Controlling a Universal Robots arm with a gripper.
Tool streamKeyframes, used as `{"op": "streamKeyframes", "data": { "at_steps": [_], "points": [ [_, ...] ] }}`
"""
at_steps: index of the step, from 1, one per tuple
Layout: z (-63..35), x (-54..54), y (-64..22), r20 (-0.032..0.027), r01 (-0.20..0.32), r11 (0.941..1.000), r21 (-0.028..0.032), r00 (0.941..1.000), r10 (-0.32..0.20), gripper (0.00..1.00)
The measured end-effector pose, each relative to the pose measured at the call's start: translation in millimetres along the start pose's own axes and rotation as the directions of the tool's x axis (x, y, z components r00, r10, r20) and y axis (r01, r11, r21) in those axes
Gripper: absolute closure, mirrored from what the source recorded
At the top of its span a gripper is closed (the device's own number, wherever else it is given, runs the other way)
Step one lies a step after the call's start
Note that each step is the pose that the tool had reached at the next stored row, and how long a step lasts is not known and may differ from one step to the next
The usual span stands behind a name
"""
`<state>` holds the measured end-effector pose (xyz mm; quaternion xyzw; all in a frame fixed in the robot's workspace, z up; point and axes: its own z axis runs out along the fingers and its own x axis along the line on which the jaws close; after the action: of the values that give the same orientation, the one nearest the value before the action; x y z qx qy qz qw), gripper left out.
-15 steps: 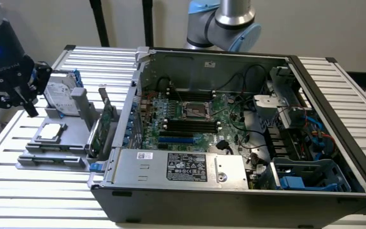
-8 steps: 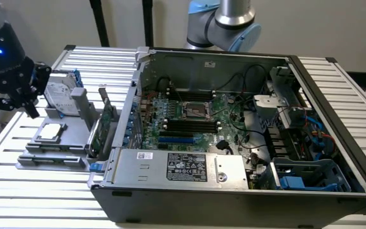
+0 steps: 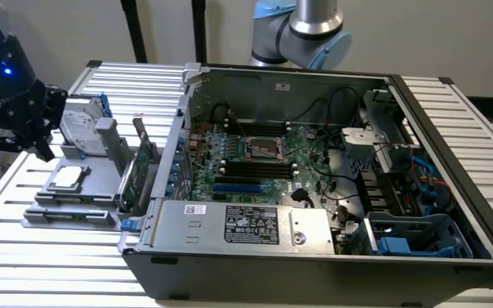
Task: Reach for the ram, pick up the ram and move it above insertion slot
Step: 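Pick up the ram and move it above insertion slot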
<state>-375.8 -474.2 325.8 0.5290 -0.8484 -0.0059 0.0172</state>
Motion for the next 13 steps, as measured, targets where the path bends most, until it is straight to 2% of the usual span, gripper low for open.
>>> {"op": "streamKeyframes", "data": {
  "at_steps": [3, 7, 10, 13],
  "points": [
    [1.9, -0.1, -0.1, -0.0015, 0.054, 0.9985, 0.0012, 0.9985, -0.054, 0.89],
    [4.4, -0.1, -0.1, -0.0036, 0.128, 0.9918, 0.0028, 0.9918, -0.128, 0.89],
    [6.1, -0.2, -0.2, -0.0055, 0.18, 0.9836, 0.0036, 0.9836, -0.18, 0.89],
    [8.2, -0.2, -0.2, -0.0073, 0.235, 0.9721, 0.0046, 0.9721, -0.235, 0.89]
  ]
}}
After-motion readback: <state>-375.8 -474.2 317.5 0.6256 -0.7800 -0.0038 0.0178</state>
